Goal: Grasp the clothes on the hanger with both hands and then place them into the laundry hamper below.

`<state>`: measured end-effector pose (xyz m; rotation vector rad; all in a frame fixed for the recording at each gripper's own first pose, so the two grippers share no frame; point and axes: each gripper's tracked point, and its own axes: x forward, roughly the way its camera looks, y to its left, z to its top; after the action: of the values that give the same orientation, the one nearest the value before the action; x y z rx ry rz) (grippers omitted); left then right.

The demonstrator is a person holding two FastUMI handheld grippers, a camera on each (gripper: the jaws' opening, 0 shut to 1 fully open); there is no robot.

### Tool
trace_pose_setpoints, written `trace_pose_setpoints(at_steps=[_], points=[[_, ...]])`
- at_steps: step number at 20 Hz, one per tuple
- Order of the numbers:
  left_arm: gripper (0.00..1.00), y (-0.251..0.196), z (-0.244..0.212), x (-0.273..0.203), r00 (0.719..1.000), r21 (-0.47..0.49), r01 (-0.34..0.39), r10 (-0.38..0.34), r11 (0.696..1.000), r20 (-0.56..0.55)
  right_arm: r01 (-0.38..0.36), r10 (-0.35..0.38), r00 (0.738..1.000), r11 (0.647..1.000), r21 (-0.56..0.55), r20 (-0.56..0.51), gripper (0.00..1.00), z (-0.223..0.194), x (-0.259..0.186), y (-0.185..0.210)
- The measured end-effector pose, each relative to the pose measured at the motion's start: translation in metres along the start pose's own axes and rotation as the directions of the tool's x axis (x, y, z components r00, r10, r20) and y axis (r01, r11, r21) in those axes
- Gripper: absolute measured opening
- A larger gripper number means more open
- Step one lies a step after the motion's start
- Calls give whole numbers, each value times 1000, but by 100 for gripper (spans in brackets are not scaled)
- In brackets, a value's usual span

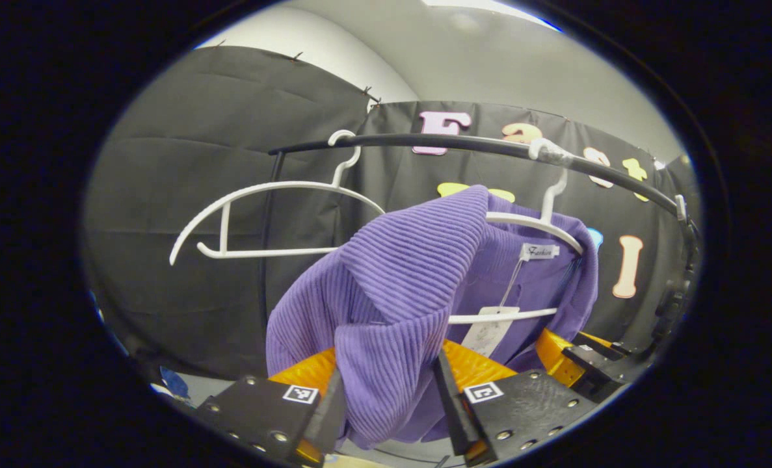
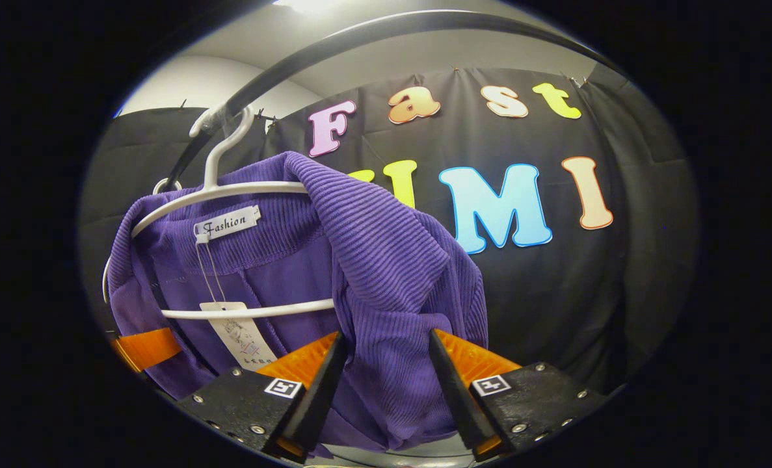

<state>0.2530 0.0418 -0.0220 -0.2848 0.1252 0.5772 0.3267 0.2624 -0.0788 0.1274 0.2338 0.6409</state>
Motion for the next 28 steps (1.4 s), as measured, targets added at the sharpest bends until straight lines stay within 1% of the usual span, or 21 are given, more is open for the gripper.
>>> trace_pose_setpoints(at_steps=[1,2,3,4,5,6,8,9,10,11,12,14,15,16,17,18,19,21,22,23,28], points=[[57,-3,-1,3,1000,-1,11,-11,1000,-2,-11,11,1000,1000,9,-5,75,0,3,-1],[63,-2,-2,3,1000,5,9,-9,1000,-2,-26,26,1000,1000,17,-7,63,0,5,1],[44,15,1,-1,997,14,-71,71,997,13,-42,42,999,999,26,-6,56,-1,8,3],[25,19,5,-1,996,-4,-87,87,996,31,-41,41,999,999,31,-11,43,-2,9,0],[5,10,8,8,998,-35,-44,45,998,41,-34,34,999,999,38,-11,31,-1,13,-5],[9,0,8,-9,999,-65,8,-5,998,51,-36,36,999,998,45,-11,15,1,14,-8],[17,4,13,-17,995,-98,46,-38,994,88,-65,65,998,996,60,-8,7,1,11,-4],[17,4,20,-25,992,-112,65,-52,992,115,-75,76,997,995,64,-10,5,1,9,-6],[24,9,22,-30,990,-115,48,-32,992,136,-79,80,997,994,74,-4,2,3,6,-9],[18,17,31,-28,986,-119,53,-33,991,160,-94,94,996,992,84,-2,0,5,6,-7],[12,10,33,-30,985,-131,82,-61,988,161,-95,95,995,992,86,-2,0,6,6,-10],[1,8,28,-35,987,-118,92,-75,989,146,-83,82,997,993,79,12,0,9,4,-16],[1,8,28,-38,986,-111,96,-80,989,147,-81,80,997,994,76,18,0,10,3,-16],[5,8,30,-38,985,-109,94,-77,990,152,-80,79,997,994,73,18,0,11,3,-18],[5,8,30,-39,985,-113,93,-75,989,155,-82,81,997,994,77,18,0,10,3,-18],[0,9,29,-38,986,-117,87,-68,989,154,-85,84,996,993,86,19,0,11,3,-18],[0,10,31,-37,985,-123,82,-62,989,158,-82,80,996,993,90,26,0,12,1,-20],[1,15,37,-41,983,-125,77,-55,989,174,-67,64,997,994,86,44,0,16,-5,-26],[5,18,41,-46,981,-118,72,-50,990,185,-60,55,997,995,83,55,0,19,-7,-30],[1,20,48,-52,979,-108,70,-47,992,201,-53,48,997,995,84,64,0,22,-10,-33],[1,29,76,-65,965,-65,56,-37,996,260,-10,-2,994,994,111,113,0,41,-15,-51]])
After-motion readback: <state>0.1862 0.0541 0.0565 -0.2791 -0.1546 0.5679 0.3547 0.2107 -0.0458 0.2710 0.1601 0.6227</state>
